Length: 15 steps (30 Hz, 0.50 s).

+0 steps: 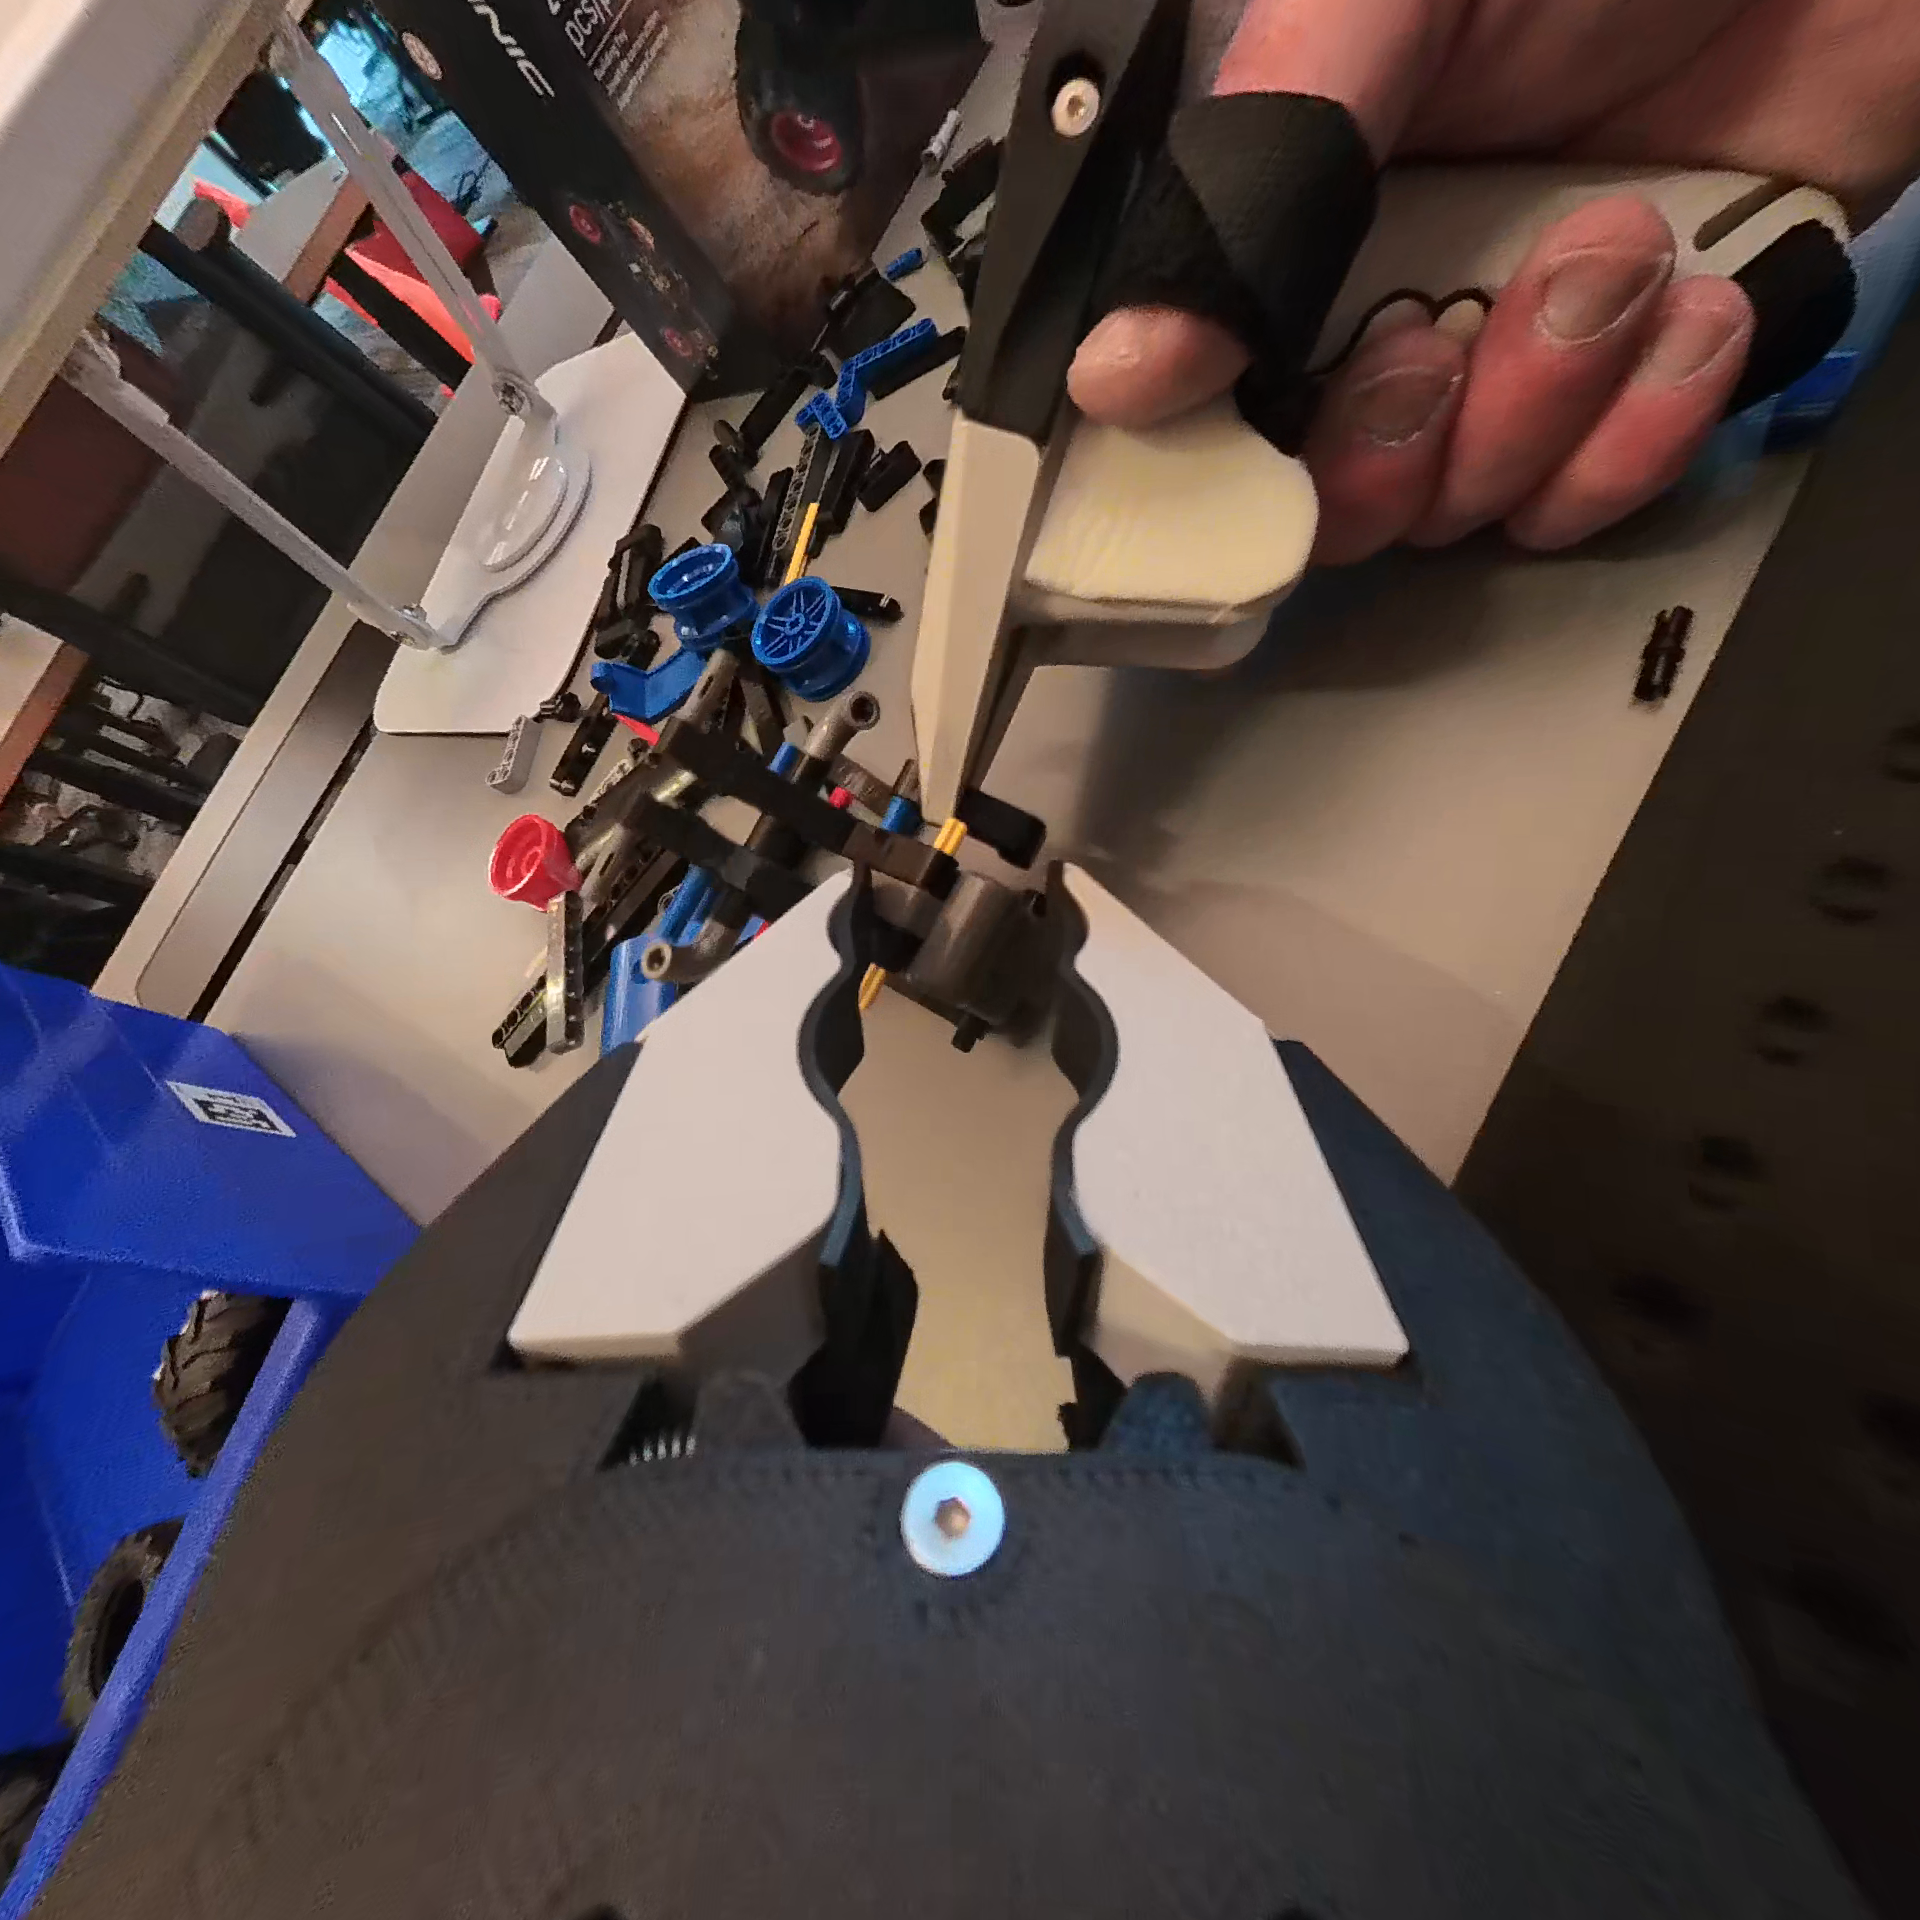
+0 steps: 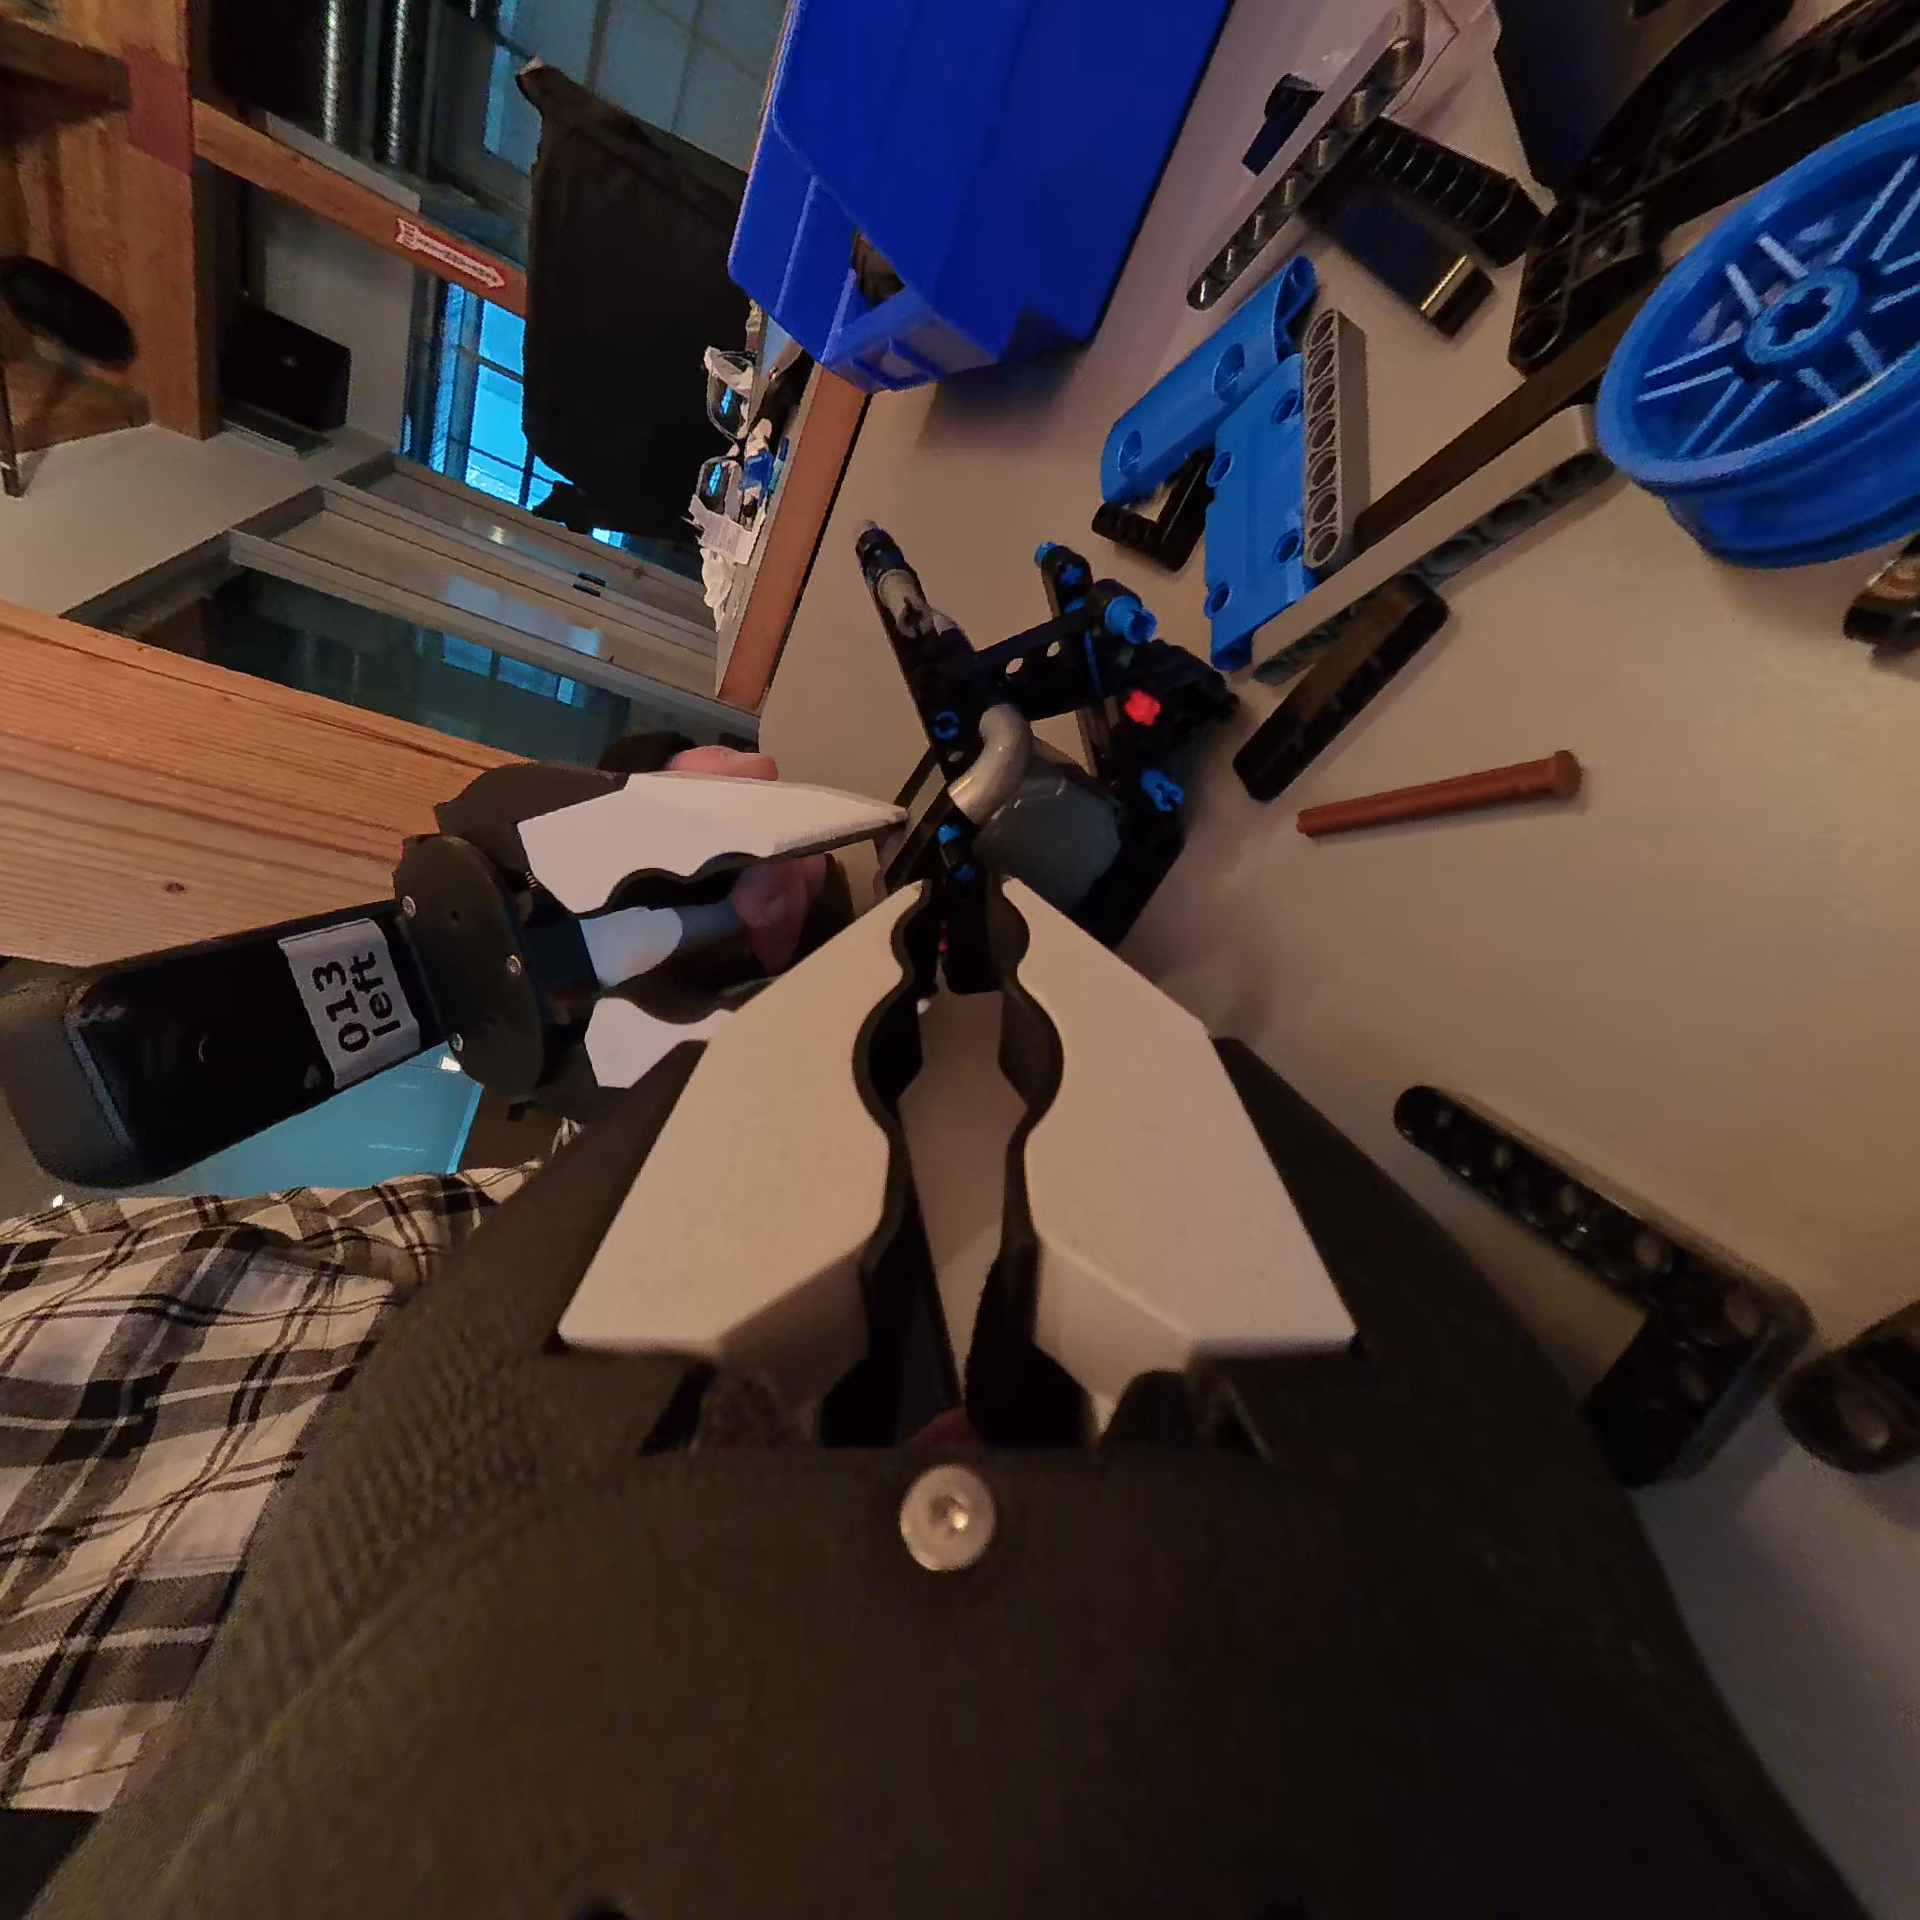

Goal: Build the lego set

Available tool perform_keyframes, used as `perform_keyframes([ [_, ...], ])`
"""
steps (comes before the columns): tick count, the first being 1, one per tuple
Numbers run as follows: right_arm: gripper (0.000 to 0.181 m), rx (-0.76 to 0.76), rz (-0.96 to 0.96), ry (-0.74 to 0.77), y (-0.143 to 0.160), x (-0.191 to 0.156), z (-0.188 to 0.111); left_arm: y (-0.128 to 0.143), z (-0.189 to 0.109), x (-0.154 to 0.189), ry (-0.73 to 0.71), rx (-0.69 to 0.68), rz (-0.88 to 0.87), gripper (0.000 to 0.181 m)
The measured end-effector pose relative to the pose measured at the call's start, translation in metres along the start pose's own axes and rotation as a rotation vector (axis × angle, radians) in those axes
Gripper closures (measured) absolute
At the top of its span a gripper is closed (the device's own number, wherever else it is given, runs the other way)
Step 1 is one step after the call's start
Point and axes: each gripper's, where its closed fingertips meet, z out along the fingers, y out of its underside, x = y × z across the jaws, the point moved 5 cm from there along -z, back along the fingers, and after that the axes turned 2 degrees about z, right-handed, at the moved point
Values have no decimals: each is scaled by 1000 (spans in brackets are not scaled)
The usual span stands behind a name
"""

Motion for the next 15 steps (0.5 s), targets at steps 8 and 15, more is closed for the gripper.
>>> perform_keyframes([
  [8,175,-19,22,-24,-1,0,1,0,7,1,-35,-74,72,138],
  [15,175,-12,33,-38,-2,-2,3,2,11,0,-116,-110,142,144],
])
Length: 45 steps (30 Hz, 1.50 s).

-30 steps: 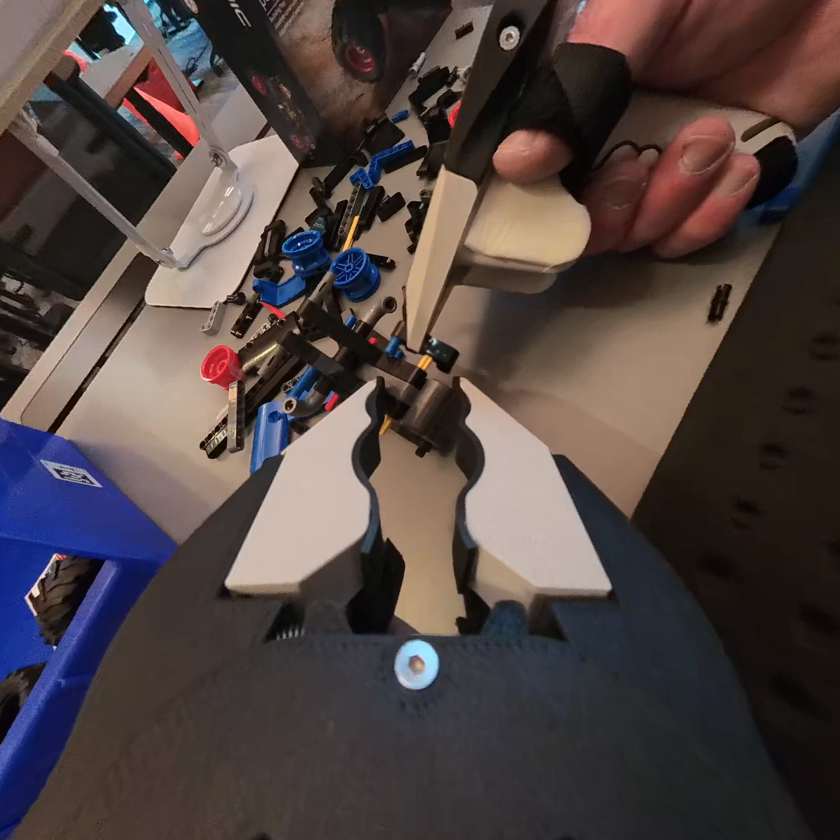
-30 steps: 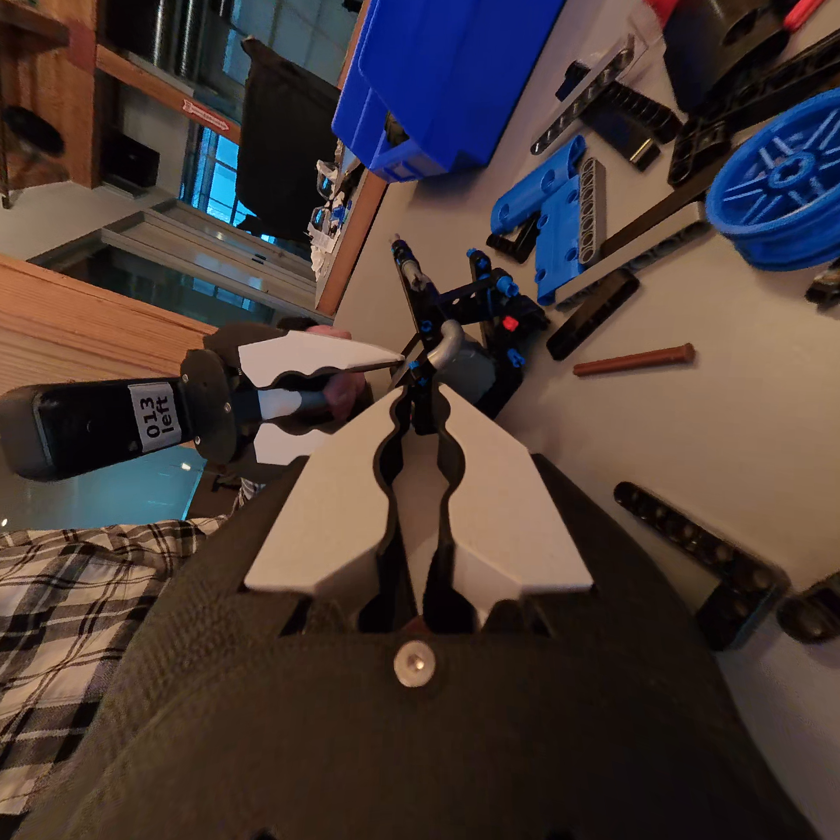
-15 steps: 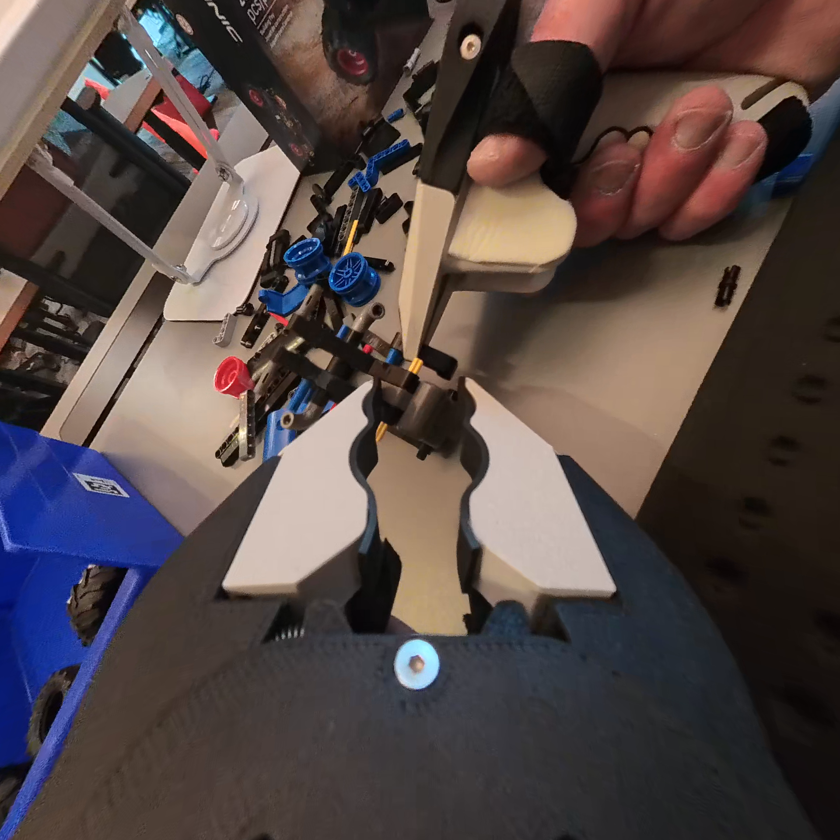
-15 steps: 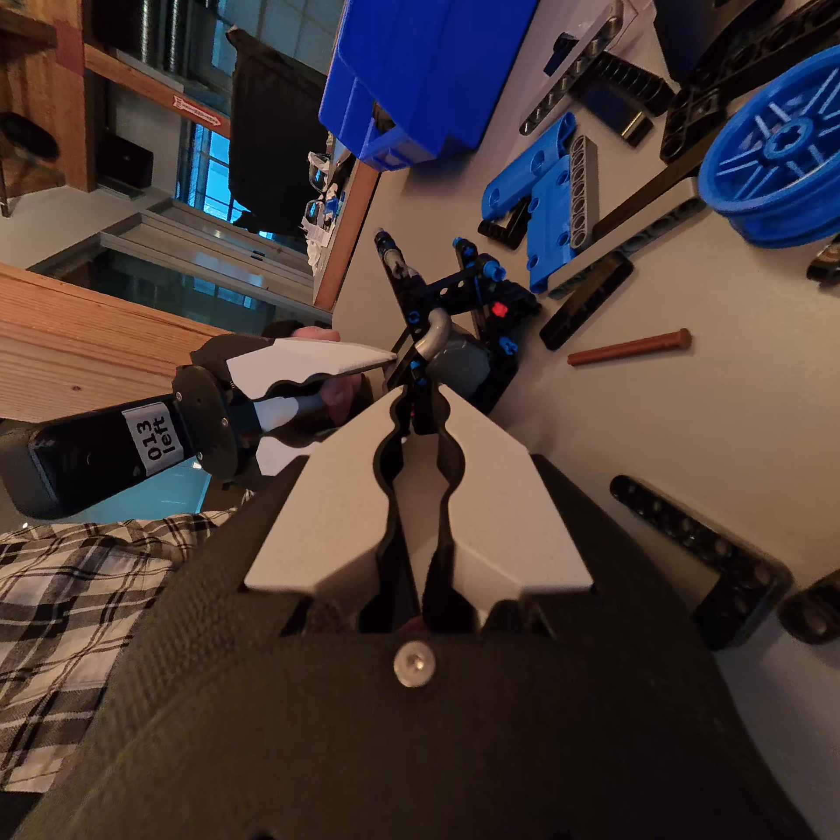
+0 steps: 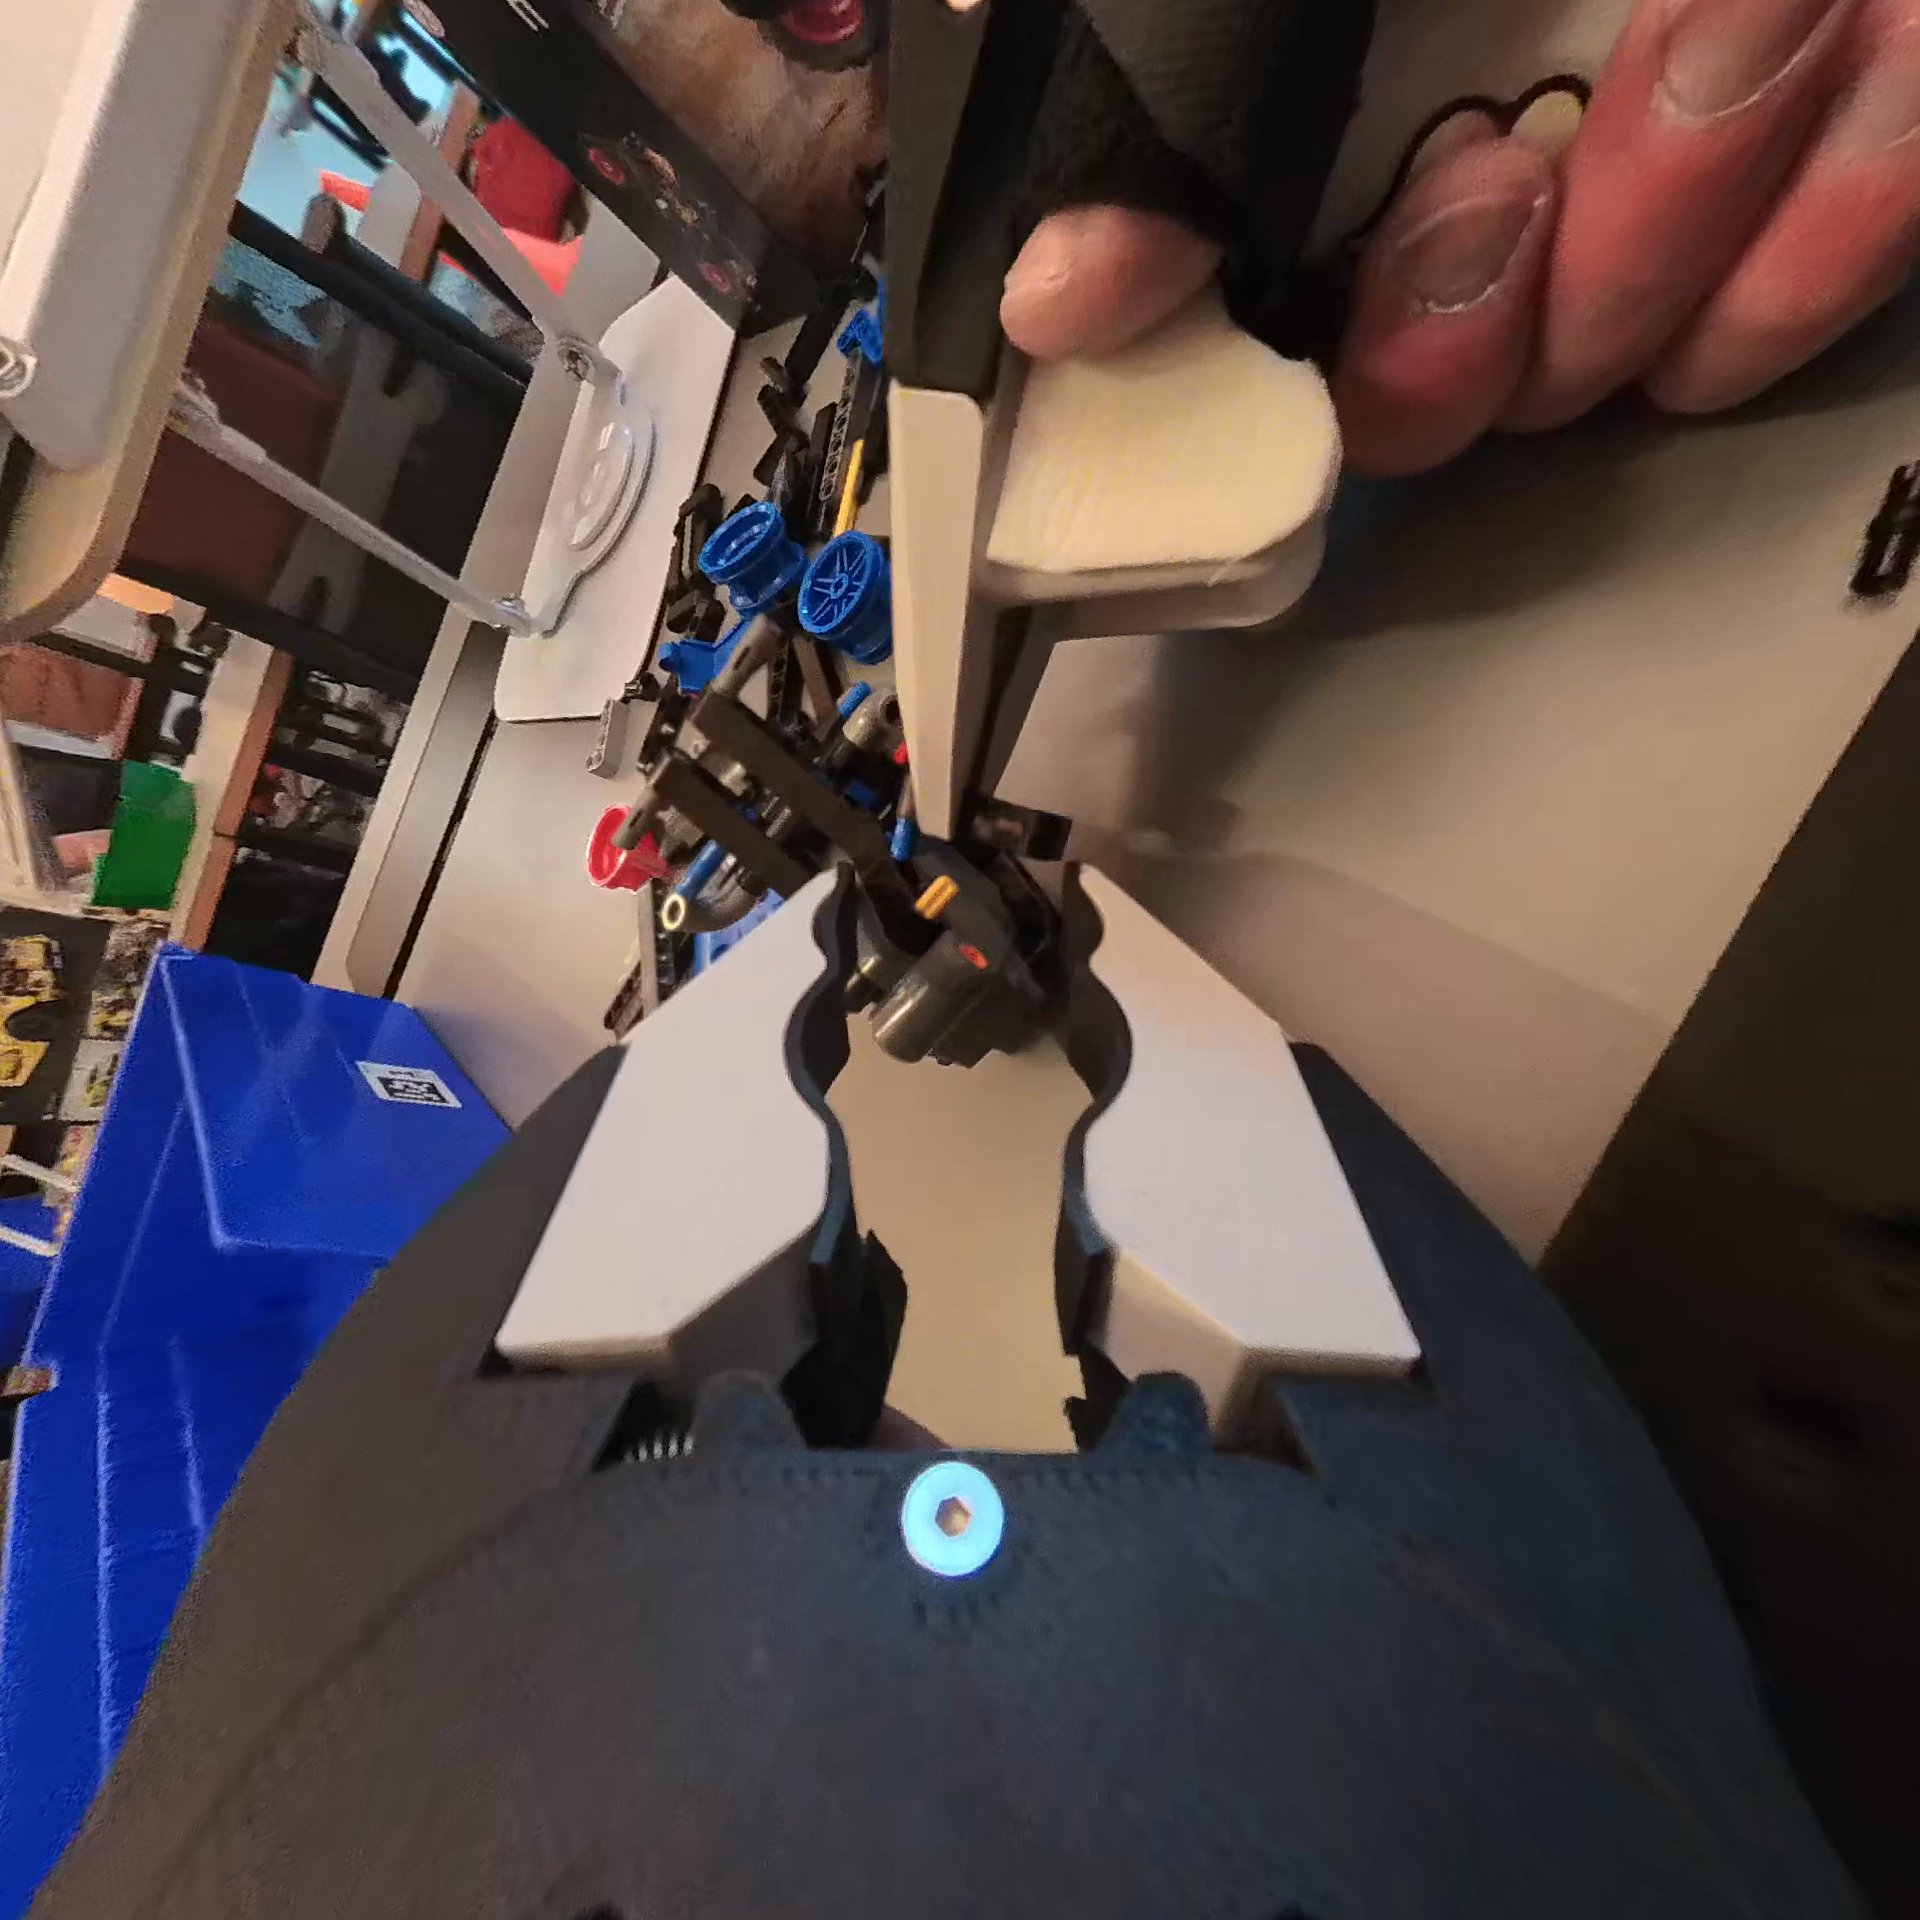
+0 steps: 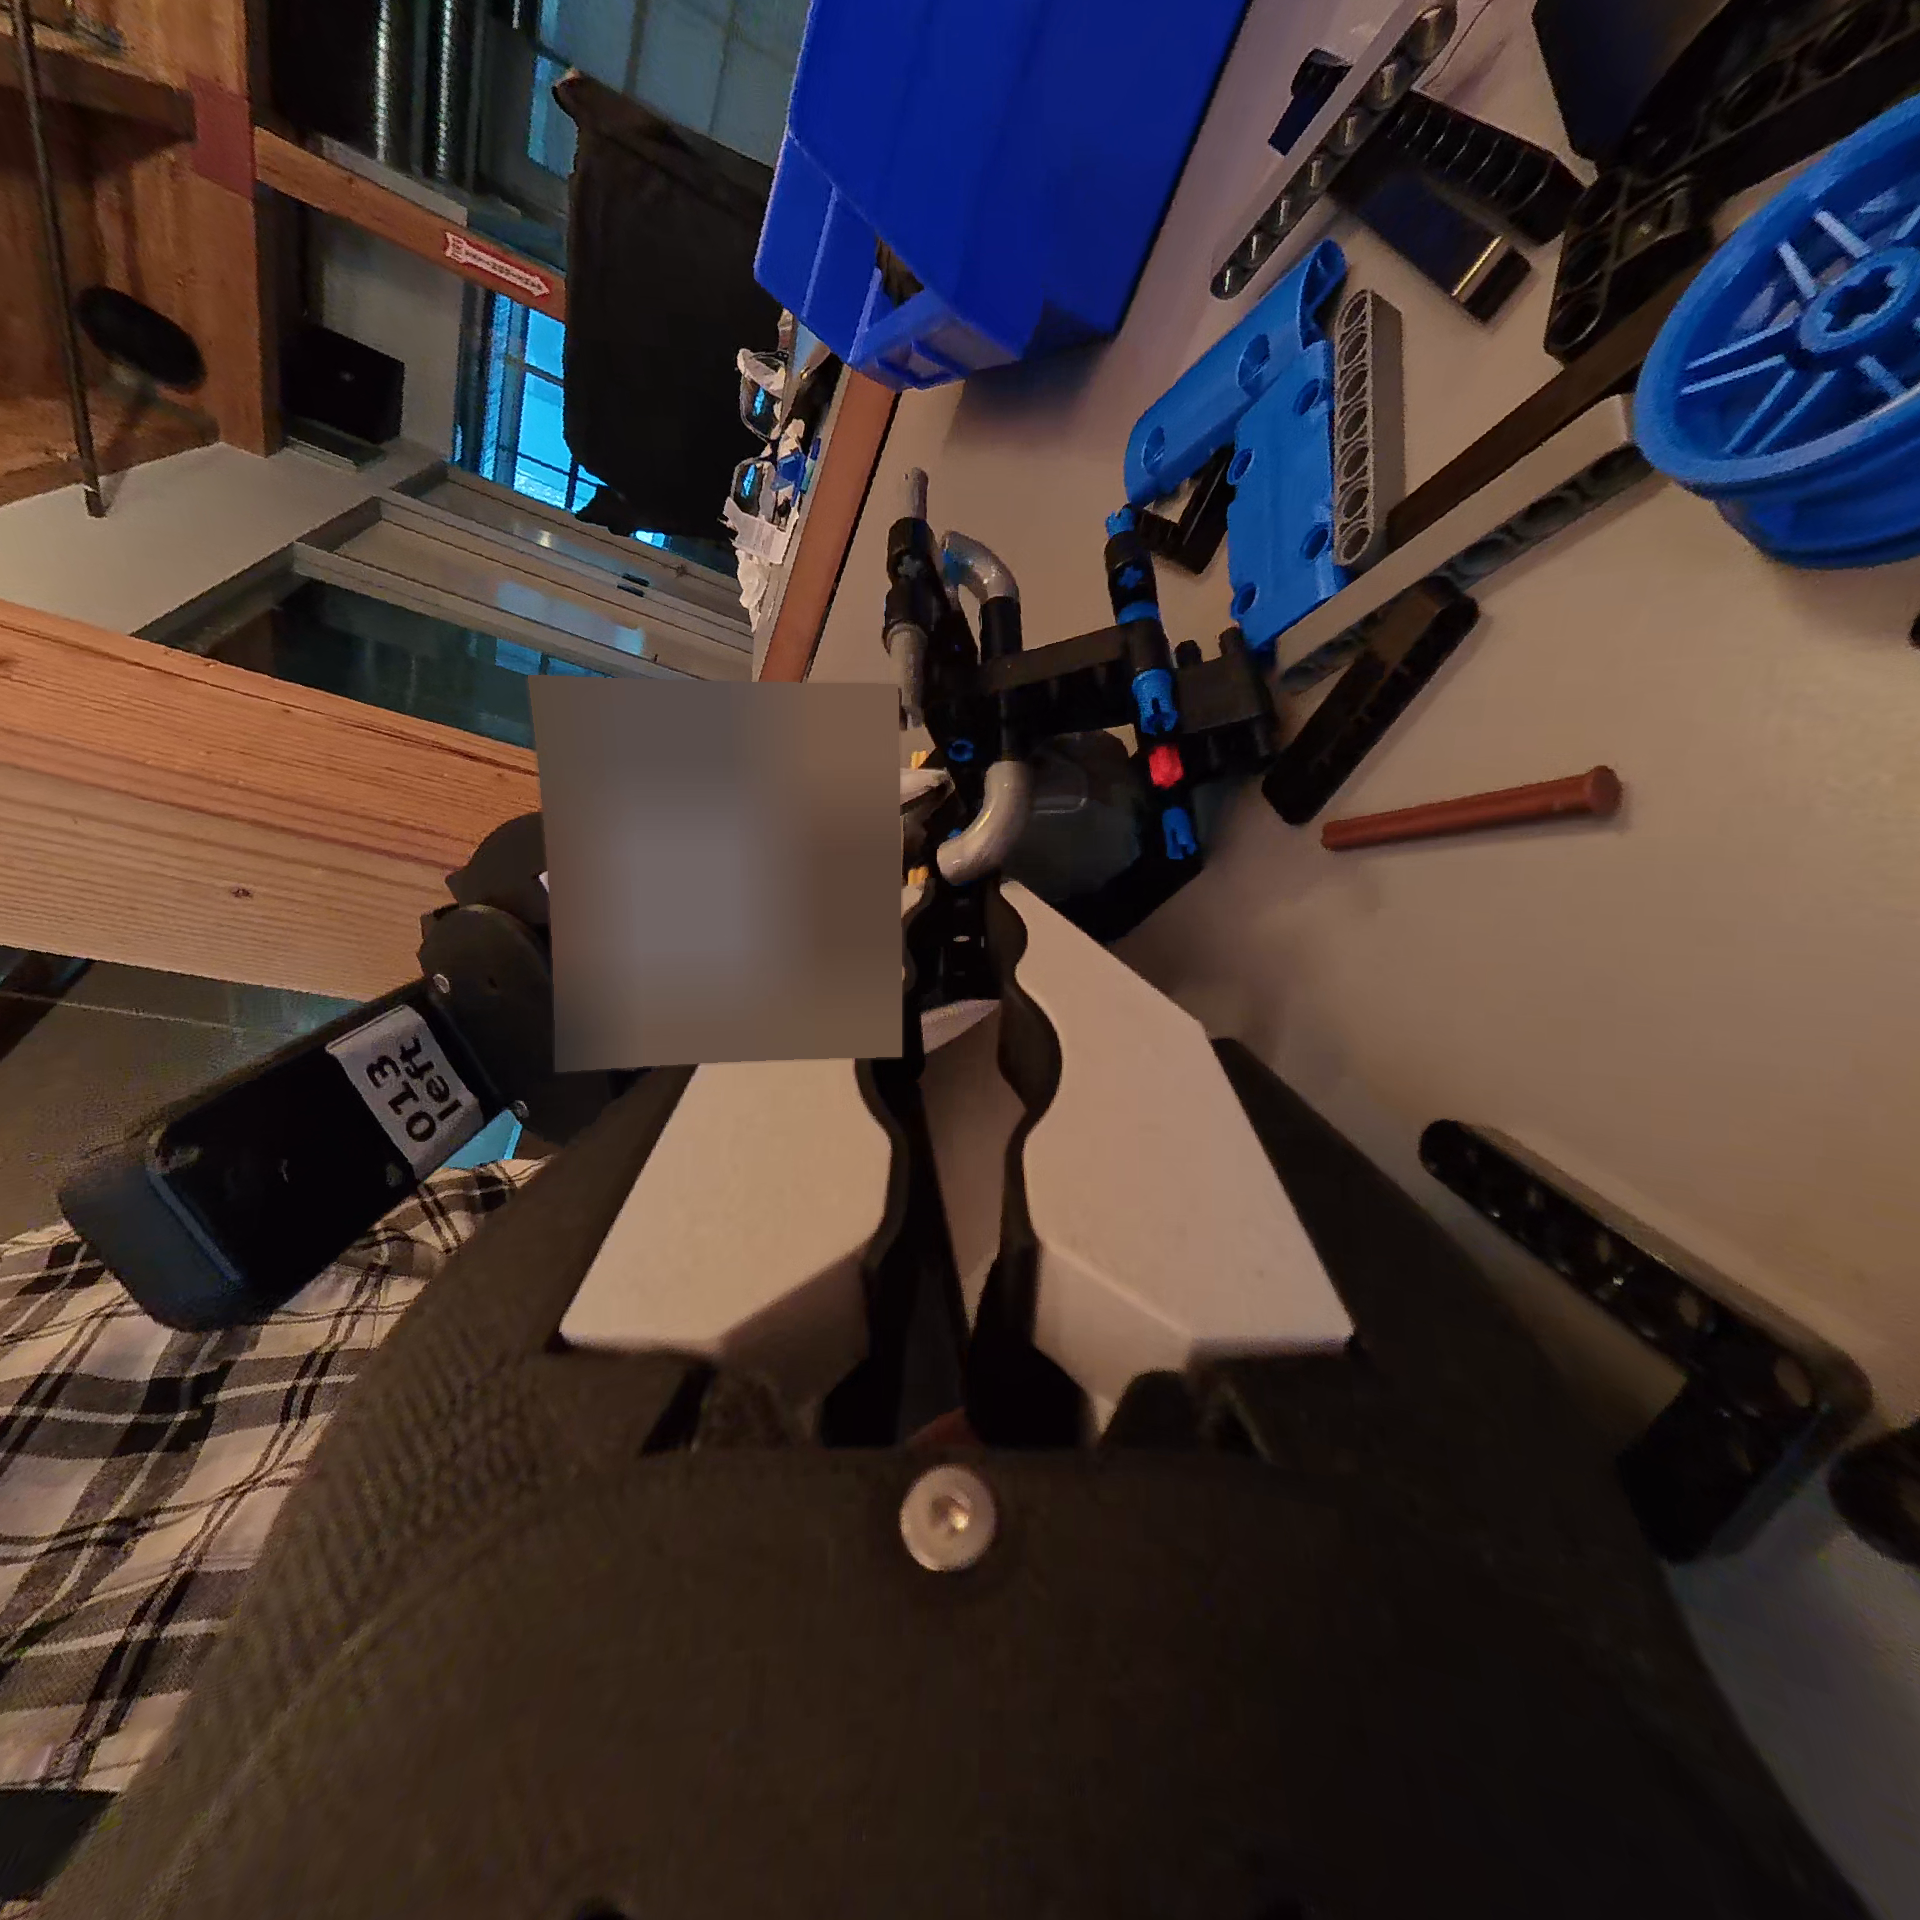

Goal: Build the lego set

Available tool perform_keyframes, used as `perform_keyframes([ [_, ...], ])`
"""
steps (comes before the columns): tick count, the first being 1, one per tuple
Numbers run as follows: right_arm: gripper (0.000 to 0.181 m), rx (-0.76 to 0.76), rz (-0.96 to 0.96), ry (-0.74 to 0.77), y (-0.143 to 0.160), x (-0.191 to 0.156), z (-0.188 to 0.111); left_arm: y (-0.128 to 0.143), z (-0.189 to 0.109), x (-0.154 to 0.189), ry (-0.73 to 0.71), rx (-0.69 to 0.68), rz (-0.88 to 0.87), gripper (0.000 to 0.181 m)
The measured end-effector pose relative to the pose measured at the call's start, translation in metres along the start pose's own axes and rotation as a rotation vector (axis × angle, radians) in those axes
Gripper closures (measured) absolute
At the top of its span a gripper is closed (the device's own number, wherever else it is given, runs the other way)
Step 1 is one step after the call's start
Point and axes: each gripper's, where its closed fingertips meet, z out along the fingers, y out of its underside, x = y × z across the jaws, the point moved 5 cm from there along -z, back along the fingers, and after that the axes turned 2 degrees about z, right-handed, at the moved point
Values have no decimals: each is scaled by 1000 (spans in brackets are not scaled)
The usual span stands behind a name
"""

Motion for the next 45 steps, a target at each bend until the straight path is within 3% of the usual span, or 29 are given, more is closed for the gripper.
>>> perform_keyframes([
  [4,175,-12,-1,-8,1,-1,1,0,-2,-6,-42,4,-2,165],
  [6,175,-5,-1,-6,1,-1,1,0,-2,-7,-19,13,-35,164],
  [13,175,-1,8,-16,2,-2,2,-1,-1,2,97,33,-67,130],
  [15,175,0,11,-21,3,-3,3,0,-1,-2,52,25,-55,142],
  [23,175,30,8,-9,4,-4,4,0,0,-4,70,27,-84,143],
  [35,174,29,-13,-16,4,-6,3,-1,-7,-10,244,32,-143,147],
  [36,175,34,-9,-13,4,-5,3,0,-8,-12,267,38,-165,149],
  [37,175,35,-10,-10,4,-5,2,0,-9,-17,251,43,-187,165],
  [39,175,39,-8,-9,4,-5,1,-1,-13,-20,283,63,-218,171],
  [45,175,42,-10,-17,4,-6,-1,12,-20,-33,290,44,-212,133],
])
